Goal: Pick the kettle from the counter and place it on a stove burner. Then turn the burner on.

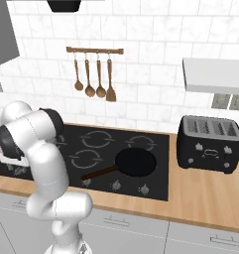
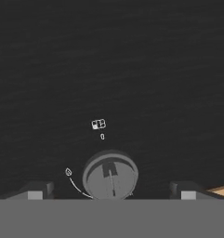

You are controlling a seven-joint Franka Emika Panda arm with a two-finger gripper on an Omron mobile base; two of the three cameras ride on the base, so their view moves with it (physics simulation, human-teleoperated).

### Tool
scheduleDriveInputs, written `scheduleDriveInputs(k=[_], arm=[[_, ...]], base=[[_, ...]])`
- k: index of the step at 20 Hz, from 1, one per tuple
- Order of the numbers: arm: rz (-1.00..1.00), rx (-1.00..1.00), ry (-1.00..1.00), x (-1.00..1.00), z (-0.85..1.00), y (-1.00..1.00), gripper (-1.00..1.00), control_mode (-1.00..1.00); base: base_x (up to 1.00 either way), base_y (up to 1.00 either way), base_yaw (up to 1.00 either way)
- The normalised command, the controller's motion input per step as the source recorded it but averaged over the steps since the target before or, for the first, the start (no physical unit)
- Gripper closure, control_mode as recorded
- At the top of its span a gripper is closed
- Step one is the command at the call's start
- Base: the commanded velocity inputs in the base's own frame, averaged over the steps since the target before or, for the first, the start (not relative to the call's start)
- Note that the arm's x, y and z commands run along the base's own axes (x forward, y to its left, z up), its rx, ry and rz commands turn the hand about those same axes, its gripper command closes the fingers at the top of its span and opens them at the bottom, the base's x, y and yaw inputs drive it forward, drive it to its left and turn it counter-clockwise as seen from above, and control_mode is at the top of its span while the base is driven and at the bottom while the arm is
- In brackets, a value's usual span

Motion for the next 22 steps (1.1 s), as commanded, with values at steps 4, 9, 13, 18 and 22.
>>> scheduleDriveInputs(k=[4,9,13,18,22], arm=[[-0.01,0.0,-0.01,-0.07,0.0,-0.05,-1.0,-1.0],[0.0,0.0,0.0,0.0,0.0,0.0,-1.0,-1.0],[-0.01,0.0,0.0,0.06,0.0,0.0,-1.0,-1.0],[-0.02,0.0,0.0,0.04,0.0,0.0,-1.0,-1.0],[-0.01,0.0,-0.03,0.0,-0.06,0.0,-1.0,-1.0]], base=[[0.0,0.0,0.0],[0.0,0.0,0.0],[0.0,0.0,0.0],[0.0,0.0,0.0],[0.0,0.0,0.0]])
